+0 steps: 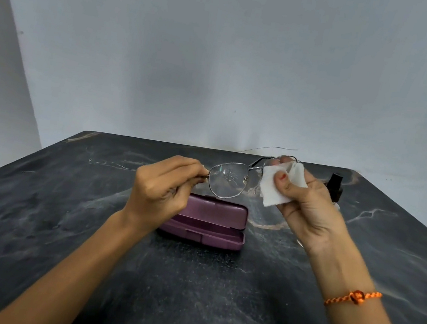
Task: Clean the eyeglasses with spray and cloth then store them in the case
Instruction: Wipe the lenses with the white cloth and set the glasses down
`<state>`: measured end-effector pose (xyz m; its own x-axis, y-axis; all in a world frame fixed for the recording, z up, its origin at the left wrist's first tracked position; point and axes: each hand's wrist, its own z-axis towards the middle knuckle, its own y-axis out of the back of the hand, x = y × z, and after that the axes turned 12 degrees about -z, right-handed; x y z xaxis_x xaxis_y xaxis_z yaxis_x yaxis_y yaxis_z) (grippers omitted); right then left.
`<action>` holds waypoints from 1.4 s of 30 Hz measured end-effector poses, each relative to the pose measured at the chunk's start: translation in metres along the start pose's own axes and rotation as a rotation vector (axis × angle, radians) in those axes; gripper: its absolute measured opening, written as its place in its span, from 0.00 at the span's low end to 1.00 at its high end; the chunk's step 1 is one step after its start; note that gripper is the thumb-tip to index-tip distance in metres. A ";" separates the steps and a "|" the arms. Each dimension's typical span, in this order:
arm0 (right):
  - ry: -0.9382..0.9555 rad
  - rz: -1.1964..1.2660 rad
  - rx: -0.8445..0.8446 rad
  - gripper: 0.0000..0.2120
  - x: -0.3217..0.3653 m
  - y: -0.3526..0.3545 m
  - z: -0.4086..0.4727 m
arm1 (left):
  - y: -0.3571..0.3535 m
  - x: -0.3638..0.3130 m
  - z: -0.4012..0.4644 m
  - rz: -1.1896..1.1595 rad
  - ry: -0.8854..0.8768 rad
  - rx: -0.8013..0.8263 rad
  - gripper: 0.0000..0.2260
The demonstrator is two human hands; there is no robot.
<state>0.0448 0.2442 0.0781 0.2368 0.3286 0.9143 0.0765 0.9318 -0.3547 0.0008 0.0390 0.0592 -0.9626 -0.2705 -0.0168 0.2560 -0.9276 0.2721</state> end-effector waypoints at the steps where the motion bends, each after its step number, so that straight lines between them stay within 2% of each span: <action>1: -0.010 -0.025 0.026 0.10 0.002 0.003 0.000 | 0.001 0.000 0.001 0.006 0.001 0.001 0.04; 5: 0.029 -0.261 -0.022 0.11 0.007 0.008 -0.002 | 0.003 0.001 0.002 0.015 0.014 -0.010 0.05; 7: 0.021 -0.278 -0.059 0.12 0.006 0.007 -0.002 | 0.004 0.002 0.003 0.010 0.024 -0.023 0.05; 8: -0.001 -0.202 -0.064 0.12 0.005 0.006 -0.002 | 0.004 0.002 0.003 0.002 0.029 -0.024 0.05; 12: -0.084 0.385 -0.072 0.11 0.001 -0.005 -0.002 | 0.000 -0.001 0.000 -0.031 0.033 0.018 0.04; 14: -0.062 0.502 -0.092 0.07 -0.001 -0.011 -0.003 | -0.003 -0.002 -0.001 -0.045 0.034 0.035 0.04; 16: -0.044 0.502 -0.112 0.03 -0.005 -0.017 -0.003 | -0.004 -0.001 -0.002 -0.052 0.031 0.043 0.04; 19: -0.029 0.392 -0.086 0.03 -0.009 -0.019 -0.003 | -0.003 0.000 -0.003 -0.038 0.037 0.034 0.04; 23: -0.068 0.112 -0.014 0.11 -0.002 -0.009 -0.003 | 0.000 0.001 -0.001 -0.024 0.042 0.020 0.04; 25: -0.092 0.052 0.008 0.12 0.003 -0.005 -0.003 | 0.003 0.002 0.002 -0.022 0.055 0.005 0.03; 28: -0.099 0.181 0.019 0.11 0.006 -0.008 -0.006 | 0.005 0.002 0.003 -0.020 0.071 -0.005 0.02; 35: -0.063 0.490 -0.144 0.04 -0.004 -0.020 -0.005 | 0.004 0.001 0.002 -0.009 0.045 0.038 0.04; 40: -0.005 0.417 -0.145 0.00 -0.005 -0.022 -0.005 | 0.004 0.002 0.001 -0.018 0.012 0.055 0.01; 42: 0.018 0.345 -0.122 0.02 -0.006 -0.022 -0.004 | 0.004 0.001 0.001 -0.022 -0.013 0.079 0.01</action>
<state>0.0458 0.2211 0.0796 0.2854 0.6165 0.7338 0.1039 0.7412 -0.6631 0.0009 0.0356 0.0607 -0.9690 -0.2468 -0.0110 0.2278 -0.9099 0.3467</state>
